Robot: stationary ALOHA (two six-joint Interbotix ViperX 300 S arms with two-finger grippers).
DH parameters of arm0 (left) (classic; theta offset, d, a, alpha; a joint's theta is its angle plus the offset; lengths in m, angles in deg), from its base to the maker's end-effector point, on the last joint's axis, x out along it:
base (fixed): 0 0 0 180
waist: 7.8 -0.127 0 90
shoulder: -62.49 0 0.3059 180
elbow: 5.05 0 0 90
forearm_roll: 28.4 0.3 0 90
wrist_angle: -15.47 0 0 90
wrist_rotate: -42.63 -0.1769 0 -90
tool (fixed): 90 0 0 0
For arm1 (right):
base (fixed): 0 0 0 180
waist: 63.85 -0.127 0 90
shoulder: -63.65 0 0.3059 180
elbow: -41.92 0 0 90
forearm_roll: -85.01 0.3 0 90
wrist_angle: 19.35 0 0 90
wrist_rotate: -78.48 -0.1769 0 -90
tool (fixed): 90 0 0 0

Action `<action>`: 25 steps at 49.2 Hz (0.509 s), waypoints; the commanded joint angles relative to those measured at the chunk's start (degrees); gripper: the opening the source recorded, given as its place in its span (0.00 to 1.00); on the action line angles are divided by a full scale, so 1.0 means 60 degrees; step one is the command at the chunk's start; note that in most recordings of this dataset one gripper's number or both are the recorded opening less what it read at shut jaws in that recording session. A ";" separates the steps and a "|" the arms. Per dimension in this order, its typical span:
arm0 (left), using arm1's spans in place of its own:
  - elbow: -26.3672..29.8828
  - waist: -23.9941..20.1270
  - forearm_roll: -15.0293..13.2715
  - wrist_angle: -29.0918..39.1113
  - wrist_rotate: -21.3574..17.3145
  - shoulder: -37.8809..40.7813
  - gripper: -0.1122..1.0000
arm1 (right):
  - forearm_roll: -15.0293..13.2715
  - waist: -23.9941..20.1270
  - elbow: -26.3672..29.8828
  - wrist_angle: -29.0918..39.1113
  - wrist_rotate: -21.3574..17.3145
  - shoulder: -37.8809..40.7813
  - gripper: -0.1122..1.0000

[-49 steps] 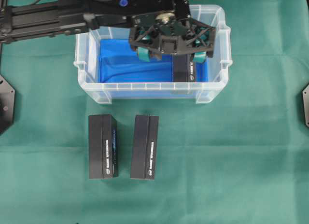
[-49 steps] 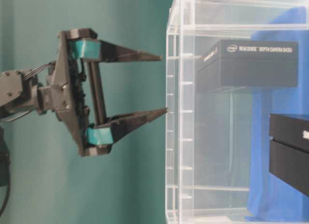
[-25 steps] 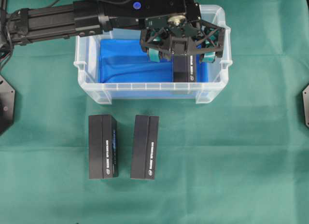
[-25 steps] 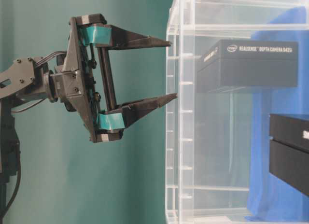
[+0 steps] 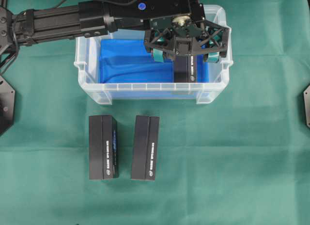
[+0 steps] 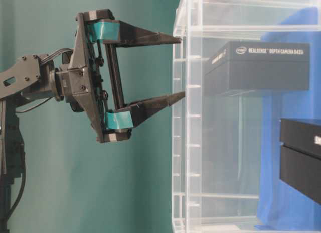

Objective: Take the box out of the case with the left arm.
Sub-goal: 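Swing the left gripper over the right box in the case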

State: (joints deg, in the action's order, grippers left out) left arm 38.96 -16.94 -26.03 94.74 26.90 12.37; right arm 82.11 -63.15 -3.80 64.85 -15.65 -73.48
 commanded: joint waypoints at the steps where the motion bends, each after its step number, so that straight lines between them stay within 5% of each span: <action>1: 0.0264 -0.0073 0.0029 0.0000 0.0015 -0.0205 0.91 | 0.0015 0.0000 0.0249 0.0015 -0.0015 0.0044 0.11; 25: 0.0264 -0.0088 0.0029 0.0044 0.0088 -0.0161 0.91 | 0.0015 0.0000 0.0249 0.0015 -0.0015 0.0044 0.11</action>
State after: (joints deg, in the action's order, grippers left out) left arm 39.13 -17.29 -25.94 94.92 27.34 12.46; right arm 82.11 -63.15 -3.80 64.85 -15.65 -73.48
